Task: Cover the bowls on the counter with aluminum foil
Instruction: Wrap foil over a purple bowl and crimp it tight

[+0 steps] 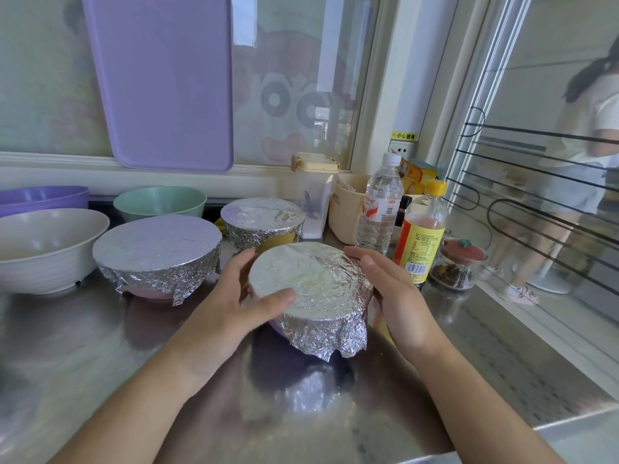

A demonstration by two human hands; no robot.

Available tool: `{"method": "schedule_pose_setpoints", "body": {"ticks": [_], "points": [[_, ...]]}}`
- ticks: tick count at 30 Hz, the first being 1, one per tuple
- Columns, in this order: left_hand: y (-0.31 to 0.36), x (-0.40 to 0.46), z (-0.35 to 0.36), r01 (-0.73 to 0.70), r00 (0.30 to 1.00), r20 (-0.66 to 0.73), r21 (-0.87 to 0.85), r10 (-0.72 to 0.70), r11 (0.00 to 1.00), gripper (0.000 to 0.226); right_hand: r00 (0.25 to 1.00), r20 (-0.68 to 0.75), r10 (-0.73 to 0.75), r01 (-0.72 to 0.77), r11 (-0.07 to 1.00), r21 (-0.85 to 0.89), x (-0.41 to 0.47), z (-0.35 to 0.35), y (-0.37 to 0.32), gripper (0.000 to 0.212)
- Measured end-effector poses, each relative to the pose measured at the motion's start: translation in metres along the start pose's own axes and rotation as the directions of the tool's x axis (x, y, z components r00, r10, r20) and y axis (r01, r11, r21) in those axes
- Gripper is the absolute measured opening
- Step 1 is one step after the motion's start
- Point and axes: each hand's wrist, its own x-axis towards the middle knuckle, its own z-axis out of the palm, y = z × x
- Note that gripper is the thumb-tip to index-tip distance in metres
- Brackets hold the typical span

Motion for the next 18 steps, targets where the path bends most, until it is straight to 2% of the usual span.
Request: {"method": "schedule_pose_setpoints", "body": {"ticks": [2,7,11,14,16,18], "points": [[0.0003,-0.0049,0.0033,0.008,1.000,0.005,0.090,-0.008,0.996,0.138,0.999,-0.035,-0.016,0.015,1.000,-0.004,0.0003,0.0004,0.0001,0.028],[0.0002,-0.0018,-0.0024,-0.020,0.998,-0.053,0.144,0.028,0.989,0.137,0.991,-0.118,-0.056,0.061,0.997,0.045,0.0036,-0.0008,0.0062,0.026],[-0.0049,0.0008,-0.0049,-0.058,0.994,-0.078,0.144,0.070,0.988,0.130,0.989,-0.127,-0.079,0.087,0.995,0.056,0.0035,-0.0008,0.0063,0.024],[-0.0064,0.0001,-0.0039,-0.087,0.990,-0.093,0.177,0.105,0.980,0.114,0.991,-0.117,-0.062,0.071,0.995,0.075,0.0018,-0.0006,0.0058,0.015],[-0.0064,-0.0020,-0.0016,-0.102,0.989,-0.084,0.228,0.124,0.968,0.104,0.995,-0.082,-0.050,0.055,0.997,0.062,-0.0012,0.0014,0.0033,0.026],[-0.0070,-0.0031,0.0006,-0.099,0.992,-0.054,0.268,0.118,0.958,0.114,0.998,-0.044,-0.051,0.053,0.998,0.045,-0.0041,0.0032,-0.0001,0.034]]}}
